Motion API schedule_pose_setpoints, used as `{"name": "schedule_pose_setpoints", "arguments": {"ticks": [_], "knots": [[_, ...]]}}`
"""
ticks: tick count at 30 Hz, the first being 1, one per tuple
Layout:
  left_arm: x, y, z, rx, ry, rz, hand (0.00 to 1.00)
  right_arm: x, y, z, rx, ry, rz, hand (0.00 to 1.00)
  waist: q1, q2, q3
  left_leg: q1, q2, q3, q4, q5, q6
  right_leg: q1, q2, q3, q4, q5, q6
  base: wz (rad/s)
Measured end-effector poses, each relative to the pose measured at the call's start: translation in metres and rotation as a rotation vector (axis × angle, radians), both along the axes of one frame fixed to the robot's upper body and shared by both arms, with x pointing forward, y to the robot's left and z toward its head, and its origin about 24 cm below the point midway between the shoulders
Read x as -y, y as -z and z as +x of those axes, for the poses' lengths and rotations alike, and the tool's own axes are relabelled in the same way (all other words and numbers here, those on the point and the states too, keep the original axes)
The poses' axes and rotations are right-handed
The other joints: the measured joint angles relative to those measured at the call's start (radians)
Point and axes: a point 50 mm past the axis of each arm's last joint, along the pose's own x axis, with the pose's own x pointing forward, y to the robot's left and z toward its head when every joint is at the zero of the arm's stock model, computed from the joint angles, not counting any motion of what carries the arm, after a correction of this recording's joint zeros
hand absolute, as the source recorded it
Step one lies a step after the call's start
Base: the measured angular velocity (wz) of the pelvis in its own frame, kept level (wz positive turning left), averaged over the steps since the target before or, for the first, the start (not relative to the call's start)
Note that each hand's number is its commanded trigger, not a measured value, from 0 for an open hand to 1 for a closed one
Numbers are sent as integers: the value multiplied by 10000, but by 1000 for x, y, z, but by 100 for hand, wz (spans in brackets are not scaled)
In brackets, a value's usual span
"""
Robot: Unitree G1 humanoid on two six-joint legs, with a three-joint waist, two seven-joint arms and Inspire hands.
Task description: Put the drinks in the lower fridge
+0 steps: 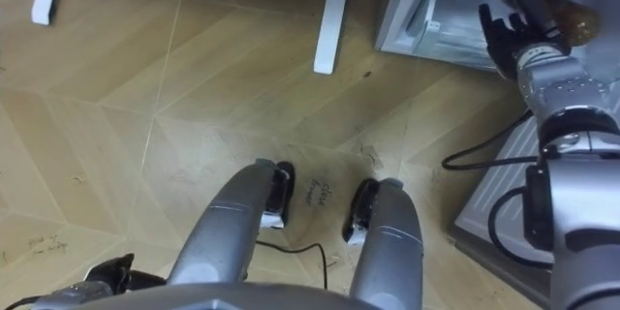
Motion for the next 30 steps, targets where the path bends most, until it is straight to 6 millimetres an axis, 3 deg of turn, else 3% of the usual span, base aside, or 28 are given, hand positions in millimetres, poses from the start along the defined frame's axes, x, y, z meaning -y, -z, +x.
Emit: {"name": "schedule_pose_setpoints", "arguments": {"ticks": [22, 30], "knots": [[3, 0, 3, 17, 463, -76, 0, 0, 17, -12, -1149, -455, -813, 0, -39, 0, -3, 1297, 62, 19, -1090, 106, -43, 1257, 80, -172, -1006, 97, -15, 0], [3, -1, 5, -1, 812, -297, 0, -1, 26, -19, -1583, -1040, -1097, 0, -57, 21, -22, 2156, 108, 47, -1979, 301, -87, 2051, 289, -145, -1898, 332, 48, -2]]}}
